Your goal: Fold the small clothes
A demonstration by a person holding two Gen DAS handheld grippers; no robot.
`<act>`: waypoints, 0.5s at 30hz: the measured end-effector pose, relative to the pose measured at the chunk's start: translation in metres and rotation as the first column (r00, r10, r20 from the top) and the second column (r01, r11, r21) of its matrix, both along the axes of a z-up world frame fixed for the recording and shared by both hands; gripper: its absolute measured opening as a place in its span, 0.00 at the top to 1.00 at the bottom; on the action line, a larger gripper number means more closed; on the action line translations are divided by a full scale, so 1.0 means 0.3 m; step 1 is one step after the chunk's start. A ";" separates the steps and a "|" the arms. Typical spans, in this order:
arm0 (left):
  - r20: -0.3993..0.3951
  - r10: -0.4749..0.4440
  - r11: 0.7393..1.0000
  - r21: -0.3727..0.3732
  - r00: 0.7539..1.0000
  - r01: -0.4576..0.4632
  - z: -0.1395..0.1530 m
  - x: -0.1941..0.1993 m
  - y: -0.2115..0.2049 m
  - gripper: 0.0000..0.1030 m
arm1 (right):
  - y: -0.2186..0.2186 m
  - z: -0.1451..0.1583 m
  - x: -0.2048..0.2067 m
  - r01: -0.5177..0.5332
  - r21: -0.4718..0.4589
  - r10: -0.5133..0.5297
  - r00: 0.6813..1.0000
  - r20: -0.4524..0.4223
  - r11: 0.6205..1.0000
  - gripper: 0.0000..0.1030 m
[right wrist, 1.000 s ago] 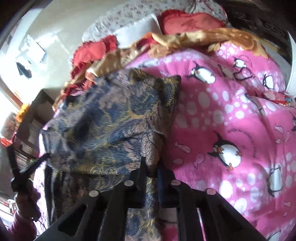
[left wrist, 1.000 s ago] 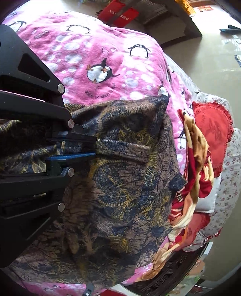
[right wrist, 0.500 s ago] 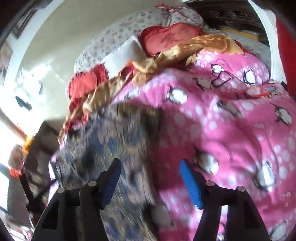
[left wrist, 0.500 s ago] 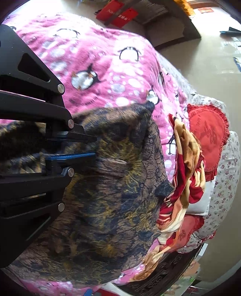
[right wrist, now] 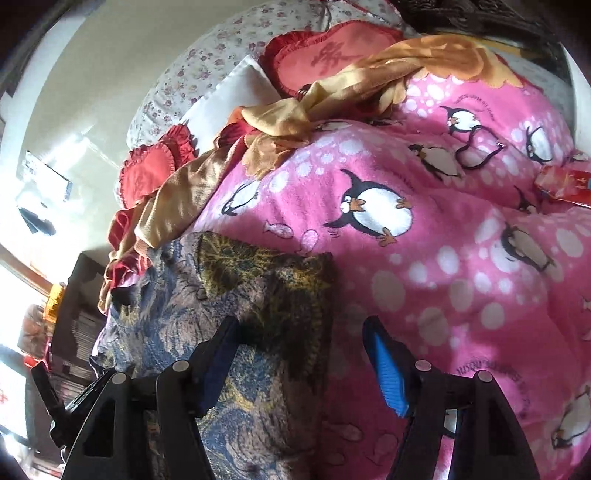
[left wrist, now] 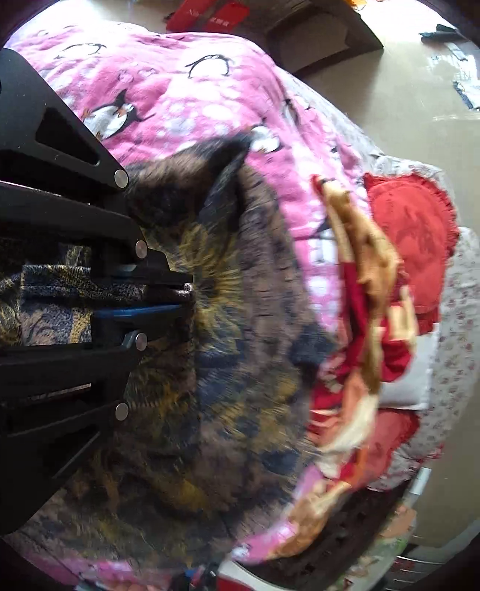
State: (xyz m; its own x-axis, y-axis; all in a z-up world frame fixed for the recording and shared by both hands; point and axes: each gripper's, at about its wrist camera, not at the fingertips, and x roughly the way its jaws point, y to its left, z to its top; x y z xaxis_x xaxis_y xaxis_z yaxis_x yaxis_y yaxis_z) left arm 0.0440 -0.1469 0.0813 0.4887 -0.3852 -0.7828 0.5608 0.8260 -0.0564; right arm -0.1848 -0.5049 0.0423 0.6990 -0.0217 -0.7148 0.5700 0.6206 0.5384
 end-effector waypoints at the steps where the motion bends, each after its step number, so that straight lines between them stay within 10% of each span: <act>1: 0.010 0.002 1.000 -0.020 1.000 -0.001 0.025 0.003 0.019 0.94 | -0.003 0.004 -0.002 0.006 0.000 -0.006 1.000 0.002 1.000 0.35; 13: -0.028 0.075 0.997 -0.031 0.997 -0.076 0.018 0.034 0.117 0.94 | 0.022 0.027 0.014 -0.034 0.043 0.031 0.996 0.080 0.998 0.27; 14: -0.026 0.079 0.997 -0.015 0.997 -0.079 0.011 0.036 0.111 0.94 | 0.027 0.028 0.030 -0.057 0.027 0.055 0.996 0.071 0.998 0.32; 15: -0.027 0.084 0.996 0.000 0.996 -0.084 0.002 0.041 0.107 0.94 | 0.041 0.041 0.063 -0.080 -0.051 0.081 0.997 0.014 0.995 0.73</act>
